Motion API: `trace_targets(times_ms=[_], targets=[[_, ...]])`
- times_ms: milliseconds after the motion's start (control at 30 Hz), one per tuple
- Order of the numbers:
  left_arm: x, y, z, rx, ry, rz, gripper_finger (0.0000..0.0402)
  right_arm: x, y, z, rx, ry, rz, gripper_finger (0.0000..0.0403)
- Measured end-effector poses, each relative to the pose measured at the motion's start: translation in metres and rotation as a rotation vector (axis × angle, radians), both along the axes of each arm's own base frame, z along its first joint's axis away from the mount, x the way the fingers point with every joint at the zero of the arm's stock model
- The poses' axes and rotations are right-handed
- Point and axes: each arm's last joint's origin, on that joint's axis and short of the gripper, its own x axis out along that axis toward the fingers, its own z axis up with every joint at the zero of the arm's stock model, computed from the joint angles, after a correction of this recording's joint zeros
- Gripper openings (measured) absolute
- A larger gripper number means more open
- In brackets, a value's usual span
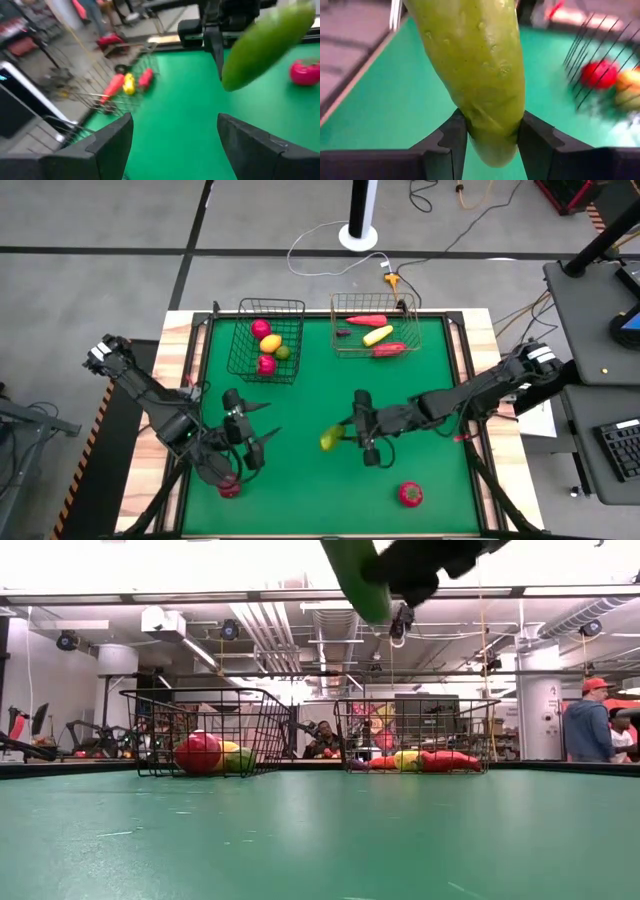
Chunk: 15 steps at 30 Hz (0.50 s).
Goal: Sort produce into baskets
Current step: Put the cucumber into the gold wire basket
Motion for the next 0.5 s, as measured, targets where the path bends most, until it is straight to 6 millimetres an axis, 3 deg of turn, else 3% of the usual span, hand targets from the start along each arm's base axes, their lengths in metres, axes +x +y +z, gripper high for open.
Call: trace_targets(times_ms=[200,500], targets=[[-0.001,0.0,-0.001,0.064,-0.021,0.043,0.027,-0.001,-0.015,0.017,0.031,-0.248,-0.106,0.0135],[0.002,-0.002,-0.007,0.057,-0.037,0.077,0.027,0.001,-0.026,0.016,0.004,-0.306,-0.241,0.0135]])
